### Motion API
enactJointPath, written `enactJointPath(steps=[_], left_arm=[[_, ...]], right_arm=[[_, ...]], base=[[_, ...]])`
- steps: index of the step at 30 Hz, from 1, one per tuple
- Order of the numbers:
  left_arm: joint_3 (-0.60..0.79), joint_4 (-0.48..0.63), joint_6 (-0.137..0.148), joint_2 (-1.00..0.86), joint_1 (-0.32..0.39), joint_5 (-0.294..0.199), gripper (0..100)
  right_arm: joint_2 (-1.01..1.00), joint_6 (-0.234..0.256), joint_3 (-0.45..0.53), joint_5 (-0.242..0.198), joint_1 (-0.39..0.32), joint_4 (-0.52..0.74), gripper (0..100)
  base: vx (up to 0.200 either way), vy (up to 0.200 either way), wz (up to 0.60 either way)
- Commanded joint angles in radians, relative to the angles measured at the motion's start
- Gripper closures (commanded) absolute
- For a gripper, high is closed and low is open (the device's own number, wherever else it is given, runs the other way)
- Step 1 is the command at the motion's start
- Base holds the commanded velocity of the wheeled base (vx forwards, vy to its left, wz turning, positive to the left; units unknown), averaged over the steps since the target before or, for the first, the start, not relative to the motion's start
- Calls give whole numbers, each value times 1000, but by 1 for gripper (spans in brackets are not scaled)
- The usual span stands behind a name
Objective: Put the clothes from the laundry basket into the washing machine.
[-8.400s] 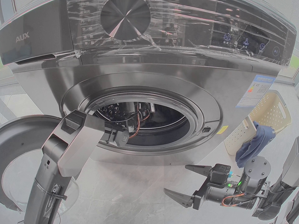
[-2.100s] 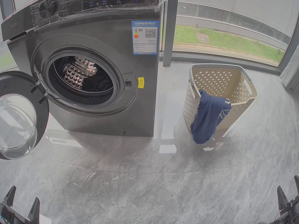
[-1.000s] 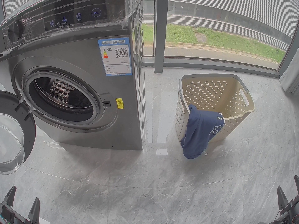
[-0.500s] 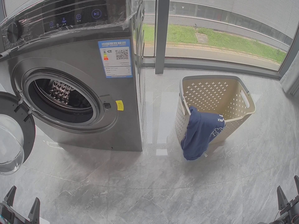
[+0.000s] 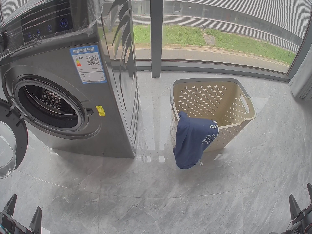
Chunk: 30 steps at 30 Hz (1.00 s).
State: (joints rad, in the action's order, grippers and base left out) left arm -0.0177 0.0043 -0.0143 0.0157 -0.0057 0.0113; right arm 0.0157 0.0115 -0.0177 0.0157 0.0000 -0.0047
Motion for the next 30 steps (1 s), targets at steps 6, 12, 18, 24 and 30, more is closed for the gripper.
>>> enactJointPath(steps=[6,12,18,24,30], left_arm=[[15,0,4,-11,1,-1,0],[15,0,-7,-11,0,1,0],[15,0,-1,-11,0,1,0],[15,0,2,-11,0,-2,0],[15,0,-3,-11,0,-2,0]], right_arm=[[-13,1,18,0,0,0,0],[-13,-1,18,0,0,-1,0],[-13,1,18,0,0,0,0],[-13,-1,18,0,0,0,0],[-13,-2,18,0,0,-1,0]], base=[[0,0,0],[0,-167,0],[0,-133,0],[0,0,0],[67,0,0]])
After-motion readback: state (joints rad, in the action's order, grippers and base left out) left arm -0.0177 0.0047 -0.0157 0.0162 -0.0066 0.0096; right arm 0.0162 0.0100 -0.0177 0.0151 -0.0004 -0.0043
